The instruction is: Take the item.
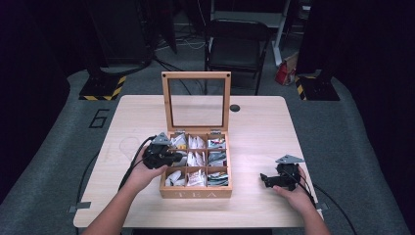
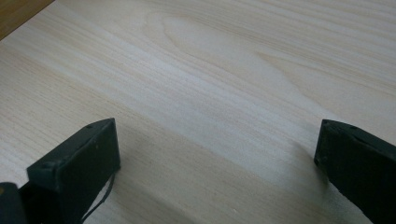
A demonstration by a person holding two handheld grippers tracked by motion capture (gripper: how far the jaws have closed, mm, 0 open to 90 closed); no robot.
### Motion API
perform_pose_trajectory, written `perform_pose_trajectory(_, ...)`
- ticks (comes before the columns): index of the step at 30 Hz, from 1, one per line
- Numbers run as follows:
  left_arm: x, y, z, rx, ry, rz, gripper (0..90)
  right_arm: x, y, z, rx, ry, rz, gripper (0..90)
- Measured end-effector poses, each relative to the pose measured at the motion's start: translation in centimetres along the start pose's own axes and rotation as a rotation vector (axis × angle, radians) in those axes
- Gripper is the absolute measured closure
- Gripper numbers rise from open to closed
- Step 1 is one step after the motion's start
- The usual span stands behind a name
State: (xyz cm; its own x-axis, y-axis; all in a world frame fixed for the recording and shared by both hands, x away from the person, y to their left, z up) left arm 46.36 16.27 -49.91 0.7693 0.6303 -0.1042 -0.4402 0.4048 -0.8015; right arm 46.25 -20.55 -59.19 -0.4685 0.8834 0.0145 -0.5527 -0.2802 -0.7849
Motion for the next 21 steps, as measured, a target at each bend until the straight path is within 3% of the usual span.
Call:
perform_pose_trajectory(13, 0.6, 0.4, 1.2, -0.003, -0.005, 0.021, 88.5, 0.0, 0.0, 0.0, 0.0, 0.0, 0.001, 0.0)
perform_pose_trajectory(21, 0.9, -0.4, 2.0, -0.05, -0.008, 0.049, 88.5, 0.0, 0.0, 0.0, 0.001, 0.001, -0.004, 0.0)
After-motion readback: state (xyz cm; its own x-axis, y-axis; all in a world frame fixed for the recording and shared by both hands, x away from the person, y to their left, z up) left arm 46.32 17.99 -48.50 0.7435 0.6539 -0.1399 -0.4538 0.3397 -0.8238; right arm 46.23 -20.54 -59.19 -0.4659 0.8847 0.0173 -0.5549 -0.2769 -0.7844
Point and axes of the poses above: each handheld gripper's, and its own axes: z roughly backward along the jaws, y roughly out of its underside, x roughly to its left, the point moved 9 cm from there along -z, roughly forward along the jaws, and after that the axes turned 6 degrees about -x, right-handed, at the moved point
